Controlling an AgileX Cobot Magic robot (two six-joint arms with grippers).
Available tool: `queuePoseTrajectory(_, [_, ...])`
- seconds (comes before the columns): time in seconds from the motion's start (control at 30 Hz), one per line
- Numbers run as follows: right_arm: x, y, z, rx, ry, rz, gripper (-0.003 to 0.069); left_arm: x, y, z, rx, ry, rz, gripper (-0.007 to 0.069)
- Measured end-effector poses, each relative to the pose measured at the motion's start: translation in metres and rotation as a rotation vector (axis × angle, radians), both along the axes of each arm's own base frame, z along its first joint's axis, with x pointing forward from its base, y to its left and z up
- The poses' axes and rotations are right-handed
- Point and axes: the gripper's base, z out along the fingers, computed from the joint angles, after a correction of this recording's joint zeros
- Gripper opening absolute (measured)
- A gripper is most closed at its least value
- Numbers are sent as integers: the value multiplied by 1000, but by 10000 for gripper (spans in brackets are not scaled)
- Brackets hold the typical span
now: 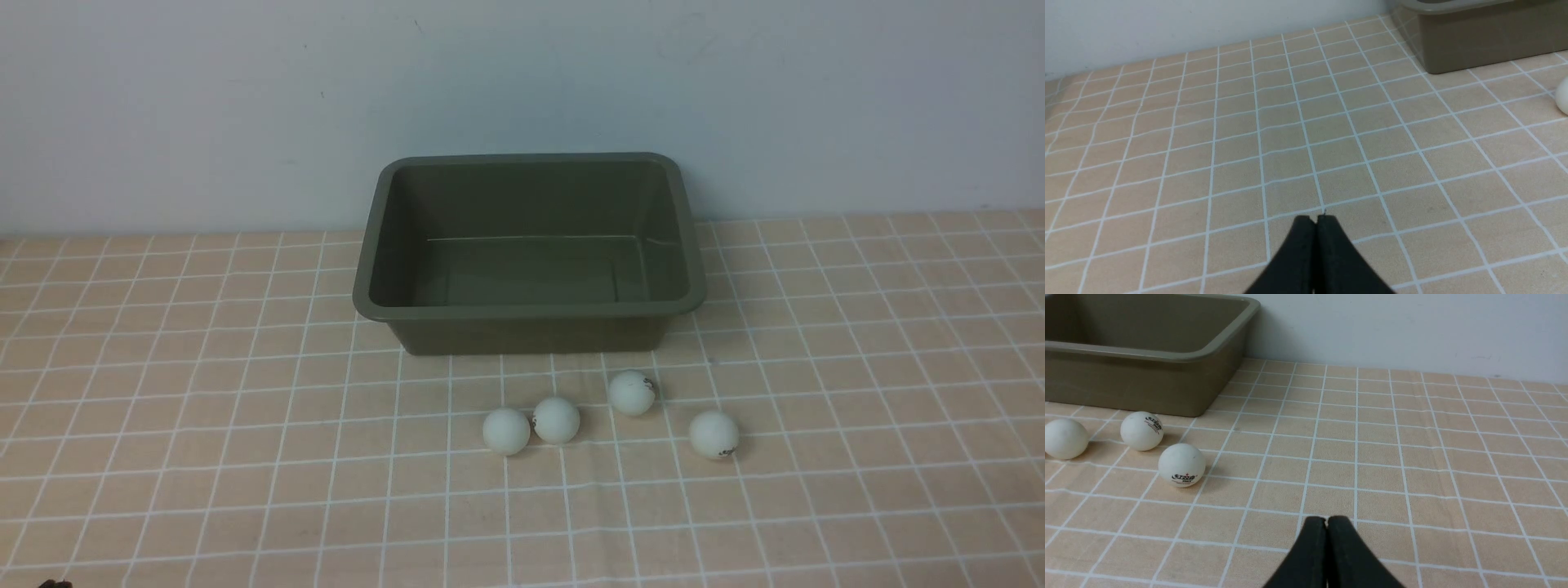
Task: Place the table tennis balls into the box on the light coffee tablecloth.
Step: 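Reach for and grasp a ping pong ball on the table beside the basket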
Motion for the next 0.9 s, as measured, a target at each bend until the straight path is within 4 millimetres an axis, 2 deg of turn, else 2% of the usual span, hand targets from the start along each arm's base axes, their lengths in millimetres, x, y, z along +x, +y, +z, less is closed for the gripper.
queuePoseTrajectory(0.63, [0, 0, 3, 14, -21, -5, -18, 0, 0, 0, 0, 0, 0, -69])
queuePoseTrajectory(0.7, [-1, 0, 16, 44, -39, -5, -18, 0, 0, 0, 0, 0, 0, -69])
queuePoseTrajectory(0.77, [-7, 0, 47, 52, -102, 2, -18, 0, 0, 0, 0, 0, 0, -69])
queuePoseTrajectory(0.83, [-14, 0, 69, 39, -134, 10, -18, 0, 0, 0, 0, 0, 0, -69])
queuePoseTrajectory(0.9, [-19, 0, 81, 32, -149, 14, -18, 0, 0, 0, 0, 0, 0, -69])
